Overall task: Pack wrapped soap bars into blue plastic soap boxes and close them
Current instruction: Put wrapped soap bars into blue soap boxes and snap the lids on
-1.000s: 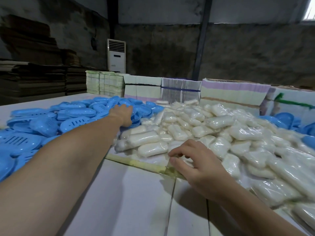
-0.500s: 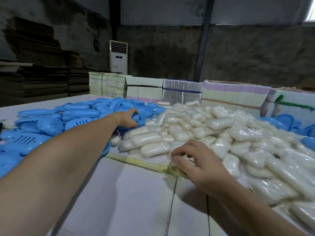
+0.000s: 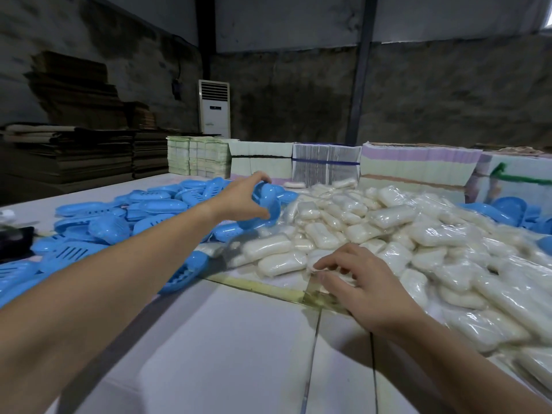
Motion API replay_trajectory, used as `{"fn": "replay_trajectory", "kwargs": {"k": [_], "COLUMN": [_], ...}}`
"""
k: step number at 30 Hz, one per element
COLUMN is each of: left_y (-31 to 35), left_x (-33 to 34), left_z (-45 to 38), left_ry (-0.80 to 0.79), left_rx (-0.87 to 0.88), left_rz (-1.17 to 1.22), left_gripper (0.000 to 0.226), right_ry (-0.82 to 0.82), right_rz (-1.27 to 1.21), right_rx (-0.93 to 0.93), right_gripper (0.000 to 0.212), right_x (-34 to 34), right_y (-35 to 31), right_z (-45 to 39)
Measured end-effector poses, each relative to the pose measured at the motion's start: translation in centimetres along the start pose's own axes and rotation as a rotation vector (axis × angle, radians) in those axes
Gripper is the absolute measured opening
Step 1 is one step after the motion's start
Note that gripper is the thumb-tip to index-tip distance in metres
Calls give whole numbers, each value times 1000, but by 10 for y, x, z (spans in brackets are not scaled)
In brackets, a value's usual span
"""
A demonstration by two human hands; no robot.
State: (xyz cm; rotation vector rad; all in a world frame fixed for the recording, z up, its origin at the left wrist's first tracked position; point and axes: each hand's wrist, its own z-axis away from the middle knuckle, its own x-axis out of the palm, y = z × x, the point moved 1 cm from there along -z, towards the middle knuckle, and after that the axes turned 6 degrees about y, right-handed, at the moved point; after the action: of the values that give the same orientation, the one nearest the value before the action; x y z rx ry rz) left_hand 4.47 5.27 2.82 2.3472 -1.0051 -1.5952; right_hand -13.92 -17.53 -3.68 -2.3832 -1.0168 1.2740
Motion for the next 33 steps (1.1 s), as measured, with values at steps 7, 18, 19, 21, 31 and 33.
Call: {"fn": "replay_trajectory", "kwargs": {"k": [7, 18, 19, 21, 31, 33], "left_y": [71, 110, 109, 107, 104, 105], "left_x": [22, 71, 72, 76, 83, 83], "left_z": [55, 138, 140, 143, 142, 142], "left_ry": [239, -226, -263, -293, -362, -355], "left_rx": [11, 83, 122, 172, 248, 255], "left_rz": [535, 893, 807, 652, 571, 565], "left_gripper": [68, 68, 70, 69, 72, 71], "right_ry": [155, 554, 474, 228, -59, 1], "right_rz": [-98, 264, 418, 707, 1108, 1091], "right_rx": [72, 334, 390, 539, 514, 499], "right_gripper": [17, 18, 18, 20, 33, 32], "right_x": [-10, -82, -88, -97, -102, -101], "right_y": [4, 31, 34, 39, 49, 54], "right_z": [-1, -5, -3, 1, 2, 5]}}
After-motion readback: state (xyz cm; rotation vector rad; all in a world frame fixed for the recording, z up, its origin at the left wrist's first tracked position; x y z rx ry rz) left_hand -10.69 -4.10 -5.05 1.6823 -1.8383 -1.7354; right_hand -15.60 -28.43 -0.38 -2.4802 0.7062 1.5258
